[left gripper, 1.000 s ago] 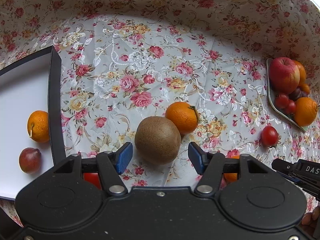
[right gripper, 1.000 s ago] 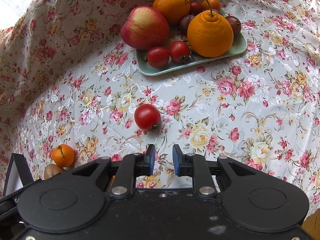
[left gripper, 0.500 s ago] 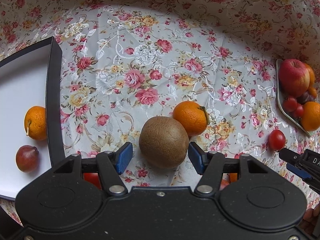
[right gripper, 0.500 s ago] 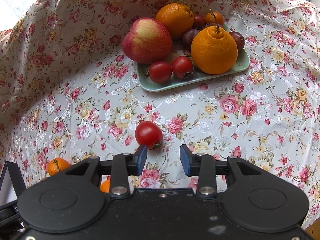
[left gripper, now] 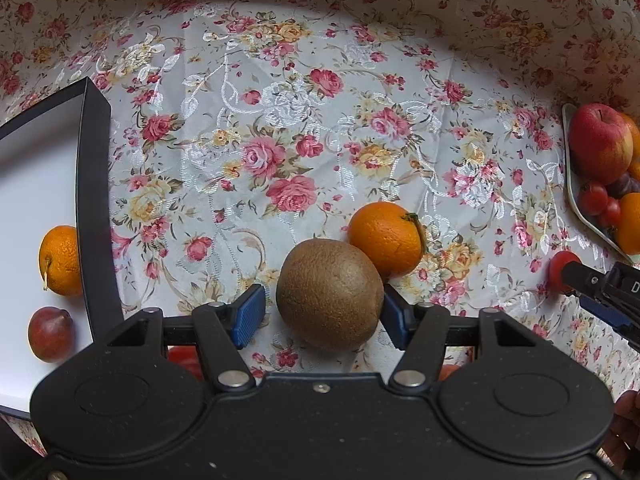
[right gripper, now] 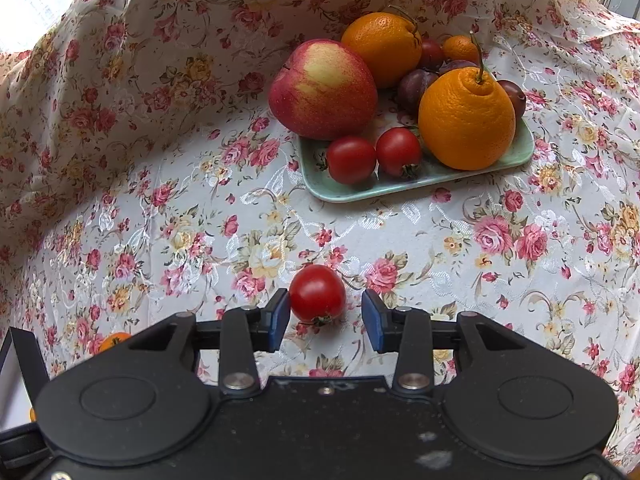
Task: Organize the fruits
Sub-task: 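Lift the held kiwi and tomato off the cloth with both tools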
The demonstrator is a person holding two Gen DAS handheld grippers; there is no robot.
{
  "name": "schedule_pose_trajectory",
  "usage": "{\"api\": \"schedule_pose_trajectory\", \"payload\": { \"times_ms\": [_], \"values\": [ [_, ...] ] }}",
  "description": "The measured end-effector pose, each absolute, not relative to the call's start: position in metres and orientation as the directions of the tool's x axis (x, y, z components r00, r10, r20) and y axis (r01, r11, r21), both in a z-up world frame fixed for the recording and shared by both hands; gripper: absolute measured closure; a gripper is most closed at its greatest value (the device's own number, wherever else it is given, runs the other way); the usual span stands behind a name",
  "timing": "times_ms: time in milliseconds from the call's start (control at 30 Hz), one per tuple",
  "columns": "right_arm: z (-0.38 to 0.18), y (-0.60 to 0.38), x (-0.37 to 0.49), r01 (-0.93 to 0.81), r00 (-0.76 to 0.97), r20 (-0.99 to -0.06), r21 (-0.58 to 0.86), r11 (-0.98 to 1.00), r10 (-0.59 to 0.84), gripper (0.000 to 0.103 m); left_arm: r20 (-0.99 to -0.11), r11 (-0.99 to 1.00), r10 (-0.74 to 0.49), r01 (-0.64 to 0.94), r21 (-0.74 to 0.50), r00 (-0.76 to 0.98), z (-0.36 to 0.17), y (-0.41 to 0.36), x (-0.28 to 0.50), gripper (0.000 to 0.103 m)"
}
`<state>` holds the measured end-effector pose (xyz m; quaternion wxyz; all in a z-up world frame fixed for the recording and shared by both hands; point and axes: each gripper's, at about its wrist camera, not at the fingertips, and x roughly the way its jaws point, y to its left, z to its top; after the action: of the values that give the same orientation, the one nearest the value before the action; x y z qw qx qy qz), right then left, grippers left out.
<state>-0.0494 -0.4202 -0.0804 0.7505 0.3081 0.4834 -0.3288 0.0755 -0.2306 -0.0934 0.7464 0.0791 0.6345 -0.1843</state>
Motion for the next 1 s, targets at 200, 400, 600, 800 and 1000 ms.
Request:
{"api": "schedule_pose_trajectory", "payload": {
  "times_ms": [200,400,600,800,1000],
  "values": [
    [-0.089,-0.420,-0.041,0.790,0.307,-0.934,0.141,0.597,-0.185,0.061,-0.978,0.912,-0.166,0.397,-0.103,0.127,-0.097,-0.238,0.079,0.039],
    [-0.095,-0.420,-0.034,0.785,0.289,-0.936,0.111,0.609,-0.202,0.060,-0.979,0.899,-0.158,0.429,-0.088,0.132,-0.100,-0.248,0.079,0.039],
    [-0.095,-0.416,-0.029,0.765,0.278,-0.930,0.065,0.641,-0.238,0.067,-0.978,0.895,-0.171,0.435,-0.103,0.120,-0.099,-0.248,0.079,0.045],
    [-0.089,-0.416,-0.033,0.771,0.289,-0.930,0.085,0.632,-0.226,0.067,-0.977,0.897,-0.183,0.427,-0.119,0.112,-0.092,-0.236,0.078,0.046],
    [-0.076,-0.416,-0.041,0.776,0.321,-0.924,0.132,0.617,-0.207,0.067,-0.974,0.900,-0.199,0.414,-0.137,0.111,-0.079,-0.226,0.075,0.046]
  ]
}}
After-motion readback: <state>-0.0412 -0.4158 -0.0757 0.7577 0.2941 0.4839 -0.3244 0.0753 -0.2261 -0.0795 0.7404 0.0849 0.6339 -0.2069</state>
